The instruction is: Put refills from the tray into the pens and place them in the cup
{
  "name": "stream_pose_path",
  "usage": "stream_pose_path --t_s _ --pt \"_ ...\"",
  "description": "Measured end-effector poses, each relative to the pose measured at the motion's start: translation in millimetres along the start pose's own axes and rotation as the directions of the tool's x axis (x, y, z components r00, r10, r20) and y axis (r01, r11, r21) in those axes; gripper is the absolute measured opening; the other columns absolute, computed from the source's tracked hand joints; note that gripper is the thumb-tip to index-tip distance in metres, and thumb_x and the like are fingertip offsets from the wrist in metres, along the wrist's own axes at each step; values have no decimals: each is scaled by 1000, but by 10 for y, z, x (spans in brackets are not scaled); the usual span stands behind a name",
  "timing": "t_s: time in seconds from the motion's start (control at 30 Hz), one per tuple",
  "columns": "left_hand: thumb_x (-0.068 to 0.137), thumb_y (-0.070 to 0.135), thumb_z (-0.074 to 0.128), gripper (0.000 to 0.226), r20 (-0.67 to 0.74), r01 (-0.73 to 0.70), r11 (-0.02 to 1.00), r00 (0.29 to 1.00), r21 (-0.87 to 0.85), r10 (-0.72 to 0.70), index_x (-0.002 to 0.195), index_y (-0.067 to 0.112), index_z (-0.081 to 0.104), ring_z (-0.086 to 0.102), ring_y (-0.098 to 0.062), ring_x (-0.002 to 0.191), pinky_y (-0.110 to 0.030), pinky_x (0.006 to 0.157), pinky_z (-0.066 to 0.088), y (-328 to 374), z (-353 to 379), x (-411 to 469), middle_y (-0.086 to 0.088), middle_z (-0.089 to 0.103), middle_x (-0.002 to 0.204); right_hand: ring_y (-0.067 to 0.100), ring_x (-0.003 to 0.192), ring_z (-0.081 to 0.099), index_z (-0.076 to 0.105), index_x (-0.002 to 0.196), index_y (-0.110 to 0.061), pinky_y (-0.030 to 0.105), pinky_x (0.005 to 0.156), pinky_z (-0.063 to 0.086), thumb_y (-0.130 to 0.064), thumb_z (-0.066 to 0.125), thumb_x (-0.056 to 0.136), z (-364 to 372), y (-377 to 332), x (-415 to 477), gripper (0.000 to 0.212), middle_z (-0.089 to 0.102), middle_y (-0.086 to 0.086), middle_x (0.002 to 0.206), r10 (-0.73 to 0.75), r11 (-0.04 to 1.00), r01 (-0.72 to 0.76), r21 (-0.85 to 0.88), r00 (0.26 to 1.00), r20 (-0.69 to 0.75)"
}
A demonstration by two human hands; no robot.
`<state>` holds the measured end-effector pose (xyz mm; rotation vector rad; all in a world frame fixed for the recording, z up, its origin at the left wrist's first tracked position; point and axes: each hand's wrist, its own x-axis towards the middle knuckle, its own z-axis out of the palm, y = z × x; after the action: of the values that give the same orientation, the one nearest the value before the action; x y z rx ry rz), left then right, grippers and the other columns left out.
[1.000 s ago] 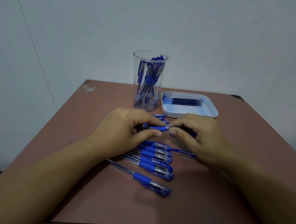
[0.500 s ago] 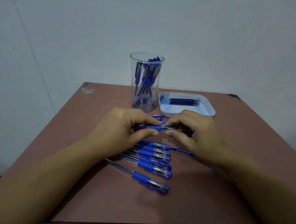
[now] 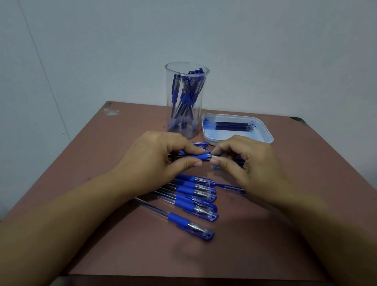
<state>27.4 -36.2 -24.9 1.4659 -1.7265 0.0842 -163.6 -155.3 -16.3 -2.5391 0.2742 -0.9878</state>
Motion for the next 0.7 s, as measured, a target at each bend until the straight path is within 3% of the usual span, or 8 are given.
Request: stream_pose_path --t_s 0.2,0.33,0.43,0.6,0.7 --pt "81 43 74 22 25 47 999 999 3 -47 102 34 75 66 -1 80 -30 71 56 -22 -5 19 19 72 91 12 68 60 68 89 -27 24 63 52 -30 80 75 -157 23 2 19 66 -5 77 187 976 -196 99 978 93" --pt "79 40 73 23 28 91 996 995 9 -91 102 35 74 65 -2 82 -25 73 54 -76 -63 11 19 72 94 7 68 55 73 86 -27 24 62 50 -34 85 69 -377 125 -71 22 63 -14 77 293 953 -304 -4 916 274" --pt "78 45 69 28 35 114 993 993 0 -114 103 35 74 64 -1 84 -21 73 52 -87 -85 10 18 72 95 2 67 55 76 85 -27 18 59 44 -32 85 69 -377 144 -83 19 63 -16 77 318 947 -305 -101 852 417" --pt "77 46 69 27 36 114 993 993 7 -114 102 37 73 64 2 85 -14 73 49 -86 -74 16 21 71 94 -1 66 55 74 83 -26 13 59 41 -27 80 74 -353 116 -65 11 62 -15 75 341 940 -304 -154 847 409" --pt "77 46 69 26 32 112 994 993 8 -112 101 38 73 64 1 83 -14 72 49 -104 -81 12 20 72 92 2 55 49 69 82 -30 15 53 40 -27 77 78 -371 134 -63 9 58 -11 65 356 934 -331 -132 880 314"
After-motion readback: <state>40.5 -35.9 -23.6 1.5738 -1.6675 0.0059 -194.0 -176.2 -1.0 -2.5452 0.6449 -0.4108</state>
